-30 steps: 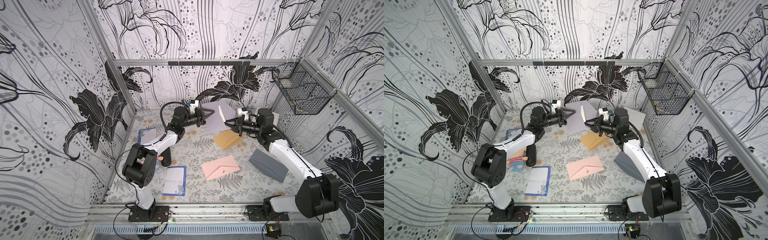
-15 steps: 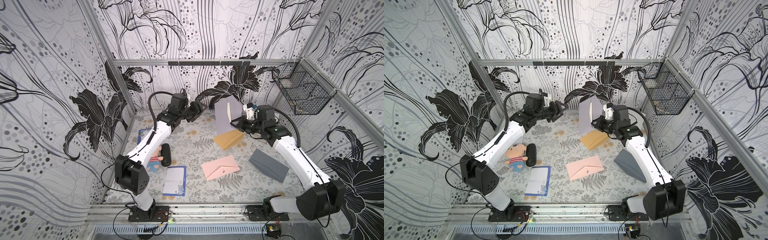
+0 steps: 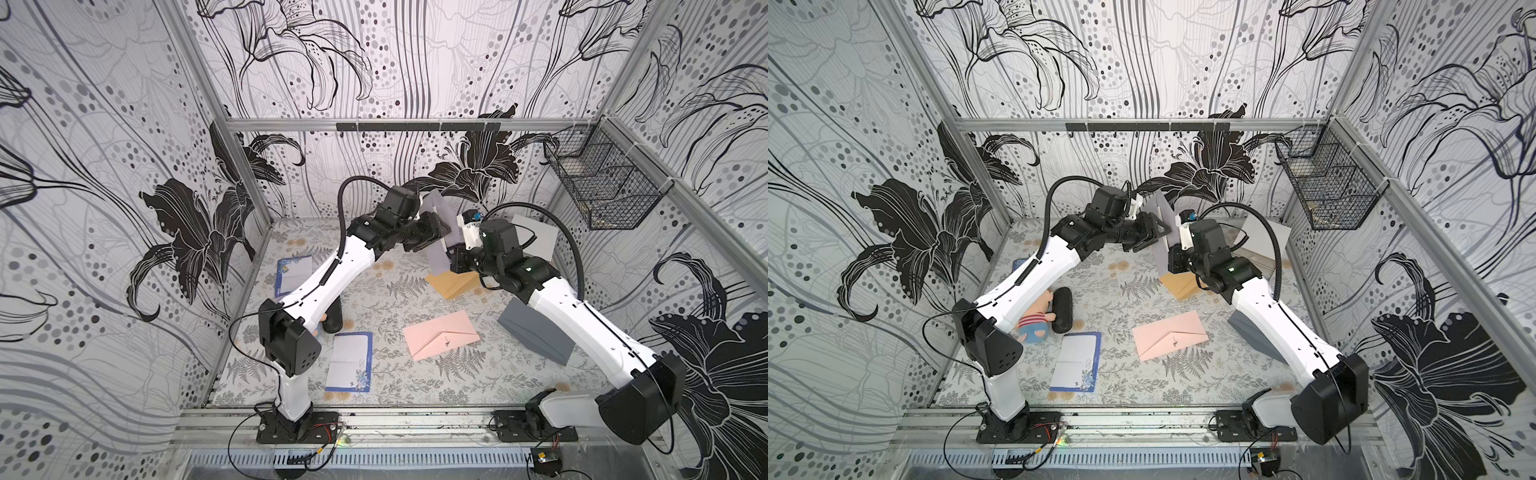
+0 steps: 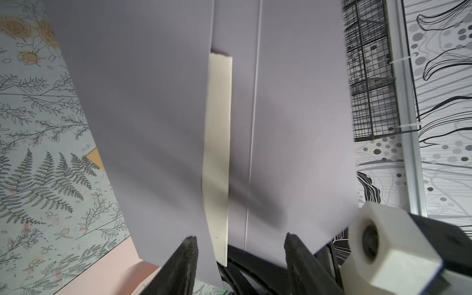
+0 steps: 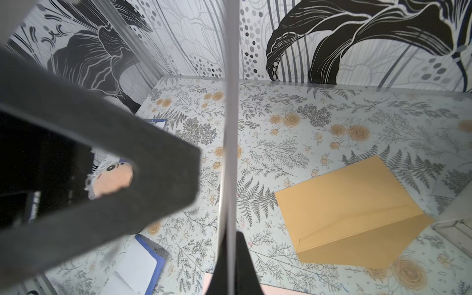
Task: Take the letter paper out of the envelope
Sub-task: Take out the letter paper from the envelope.
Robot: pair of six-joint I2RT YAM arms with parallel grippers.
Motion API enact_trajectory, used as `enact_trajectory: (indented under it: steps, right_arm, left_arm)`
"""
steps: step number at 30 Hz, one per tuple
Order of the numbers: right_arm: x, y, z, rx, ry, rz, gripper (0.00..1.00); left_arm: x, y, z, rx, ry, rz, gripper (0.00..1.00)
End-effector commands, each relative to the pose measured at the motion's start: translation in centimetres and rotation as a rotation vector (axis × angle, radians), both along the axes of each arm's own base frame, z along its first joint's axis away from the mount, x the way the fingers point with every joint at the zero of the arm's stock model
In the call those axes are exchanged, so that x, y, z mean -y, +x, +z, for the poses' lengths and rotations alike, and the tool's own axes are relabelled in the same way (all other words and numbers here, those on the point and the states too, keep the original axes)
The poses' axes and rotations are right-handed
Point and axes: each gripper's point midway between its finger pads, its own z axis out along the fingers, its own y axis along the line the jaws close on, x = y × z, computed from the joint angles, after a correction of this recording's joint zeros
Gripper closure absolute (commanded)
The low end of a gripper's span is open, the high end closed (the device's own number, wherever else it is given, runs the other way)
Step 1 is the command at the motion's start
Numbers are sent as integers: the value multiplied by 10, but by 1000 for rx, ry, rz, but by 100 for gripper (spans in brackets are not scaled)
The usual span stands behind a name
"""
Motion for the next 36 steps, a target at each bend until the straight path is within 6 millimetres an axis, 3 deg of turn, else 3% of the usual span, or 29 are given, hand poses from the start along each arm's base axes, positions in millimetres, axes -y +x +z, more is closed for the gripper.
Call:
enact_trajectory:
  steps: [1,13,34,36]
  right_arm:
    - [0,3,13,72,-65,-8,100]
    - [-18,-14,20,87,-64,47,100]
    - [-19,-18,20,67,-34,46,100]
    - [-19,-18,17,57,-39,45,100]
  left_arm:
    - [-9,1,-1,23,74,23,45]
    - [-14,2,-14,14,135,35,60]
    - [-13,7,-19,19,147,39,100]
    - [-13,8,-17,25,147,41,100]
